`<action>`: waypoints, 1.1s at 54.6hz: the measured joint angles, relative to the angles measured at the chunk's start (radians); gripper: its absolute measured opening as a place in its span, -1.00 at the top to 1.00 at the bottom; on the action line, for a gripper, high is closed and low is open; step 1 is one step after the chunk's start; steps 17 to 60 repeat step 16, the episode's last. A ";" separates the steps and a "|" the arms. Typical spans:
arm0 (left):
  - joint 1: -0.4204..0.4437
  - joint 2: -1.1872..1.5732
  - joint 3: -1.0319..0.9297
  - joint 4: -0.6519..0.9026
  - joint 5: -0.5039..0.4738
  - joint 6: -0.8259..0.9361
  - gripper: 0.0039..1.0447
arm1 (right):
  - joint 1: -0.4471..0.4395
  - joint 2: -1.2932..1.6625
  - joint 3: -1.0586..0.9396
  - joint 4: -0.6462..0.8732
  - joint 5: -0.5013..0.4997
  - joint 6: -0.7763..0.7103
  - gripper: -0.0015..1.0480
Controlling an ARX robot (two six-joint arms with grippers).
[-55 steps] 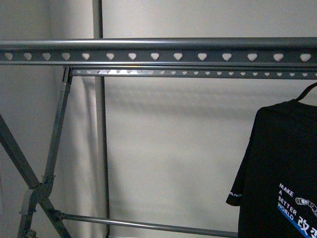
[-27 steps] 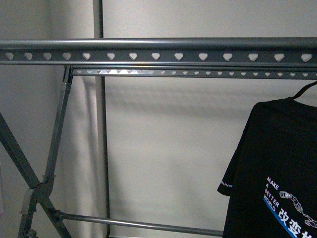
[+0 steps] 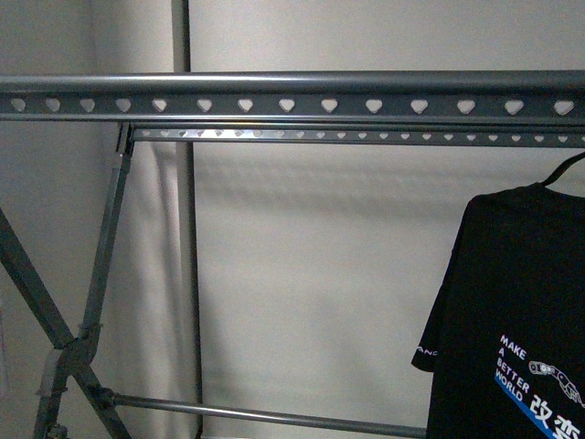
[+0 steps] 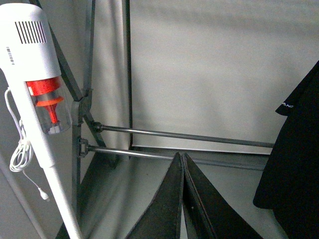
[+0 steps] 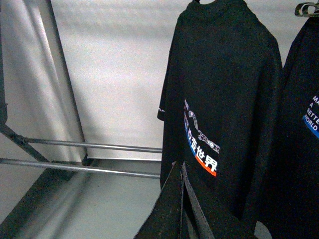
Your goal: Hang clothes on hanger
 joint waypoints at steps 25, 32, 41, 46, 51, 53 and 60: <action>0.000 -0.174 0.000 -0.180 0.000 0.000 0.92 | 0.000 -0.001 0.000 -0.003 0.000 0.000 0.91; 0.000 -0.174 0.000 -0.180 0.000 0.000 0.92 | 0.000 -0.001 0.000 -0.003 0.000 0.000 0.91; 0.000 -0.174 0.000 -0.180 0.000 0.000 0.92 | 0.000 -0.001 0.000 -0.003 0.000 0.000 0.91; 0.000 -0.174 0.000 -0.180 0.000 0.000 0.92 | 0.000 -0.001 0.000 -0.003 0.000 0.000 0.91; 0.000 -0.174 0.000 -0.180 0.000 0.000 0.92 | 0.000 -0.001 0.000 -0.003 0.000 0.000 0.91; 0.000 -0.174 0.000 -0.180 0.000 0.000 0.92 | 0.000 -0.001 0.000 -0.003 0.000 0.000 0.91; 0.000 -0.174 0.000 -0.180 0.000 0.000 0.92 | 0.000 -0.001 0.000 -0.003 0.000 0.000 0.91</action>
